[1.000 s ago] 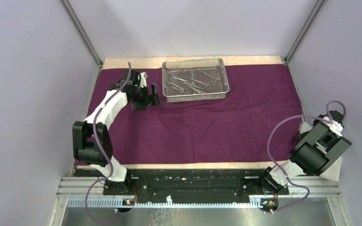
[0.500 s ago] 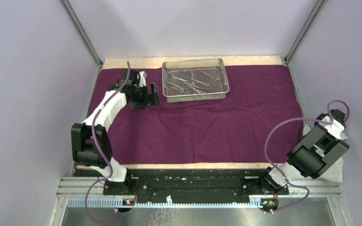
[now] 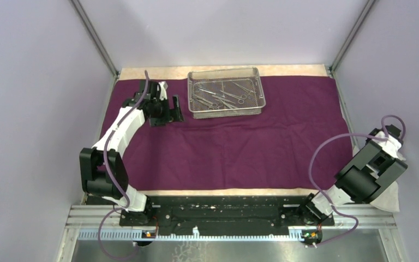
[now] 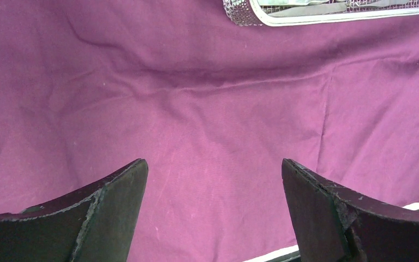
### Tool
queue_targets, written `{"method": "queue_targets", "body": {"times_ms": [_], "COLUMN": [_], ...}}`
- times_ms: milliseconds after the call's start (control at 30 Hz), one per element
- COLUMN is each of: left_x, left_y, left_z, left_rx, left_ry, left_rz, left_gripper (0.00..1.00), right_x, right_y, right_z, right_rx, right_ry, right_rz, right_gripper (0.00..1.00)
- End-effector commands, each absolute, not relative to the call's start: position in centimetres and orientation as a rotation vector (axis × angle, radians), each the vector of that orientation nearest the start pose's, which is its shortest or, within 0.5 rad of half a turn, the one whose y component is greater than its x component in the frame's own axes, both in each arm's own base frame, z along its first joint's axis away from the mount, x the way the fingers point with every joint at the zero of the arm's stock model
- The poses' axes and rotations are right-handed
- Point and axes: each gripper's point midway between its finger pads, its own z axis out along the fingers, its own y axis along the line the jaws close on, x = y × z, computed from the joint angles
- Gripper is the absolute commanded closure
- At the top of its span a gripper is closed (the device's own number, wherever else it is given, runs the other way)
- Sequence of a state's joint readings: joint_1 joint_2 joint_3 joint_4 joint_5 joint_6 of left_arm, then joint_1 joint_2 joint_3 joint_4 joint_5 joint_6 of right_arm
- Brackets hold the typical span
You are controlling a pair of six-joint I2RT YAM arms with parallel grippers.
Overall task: Open and lay out the surgical kit
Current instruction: Smooth out the surgical kit at the center of the board.
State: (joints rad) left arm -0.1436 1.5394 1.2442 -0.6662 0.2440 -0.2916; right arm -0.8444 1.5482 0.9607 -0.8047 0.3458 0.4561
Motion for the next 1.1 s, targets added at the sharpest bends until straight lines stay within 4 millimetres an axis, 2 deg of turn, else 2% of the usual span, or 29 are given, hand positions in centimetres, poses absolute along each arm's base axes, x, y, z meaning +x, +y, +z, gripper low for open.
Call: {"method": "queue_targets", "body": {"times_ms": [0,367,500,700,900,1000,1067], "left_x": [35.4,35.1,34.9,34.6,34.4,34.3,34.3], "left_y": [-10.1,-9.5,-8.8,-7.5,-6.8,-6.8,-6.9], "left_z": [15.5,15.4,15.3,15.8,15.6,15.3,15.1], "left_rx": [-0.088,-0.099,-0.107,-0.137,-0.15,-0.157,-0.165], "left_ry": [2.51,2.503,2.5,2.482,2.487,2.491,2.493], "left_rz": [-0.469,-0.432,-0.392,-0.321,-0.281,-0.283,-0.29], "left_gripper": [0.01,0.01,0.01,0.01,0.01,0.01,0.01], "right_x": [15.3,13.9,13.9,14.3,16.5,17.2,17.4], "right_y": [-26.6,-27.8,-28.3,-29.4,-30.3,-28.9,-27.9], "right_z": [7.0,8.3,7.8,7.1,7.3,7.3,8.9], "right_rx": [1.806,1.819,1.815,1.805,1.773,1.779,1.746], "right_ry": [2.188,2.166,2.166,2.193,2.21,2.241,2.219], "right_rz": [-0.695,-0.859,-0.887,-0.917,-0.825,-0.7,-0.643], "right_gripper": [1.0,1.0,1.0,1.0,1.0,0.92,0.79]}}
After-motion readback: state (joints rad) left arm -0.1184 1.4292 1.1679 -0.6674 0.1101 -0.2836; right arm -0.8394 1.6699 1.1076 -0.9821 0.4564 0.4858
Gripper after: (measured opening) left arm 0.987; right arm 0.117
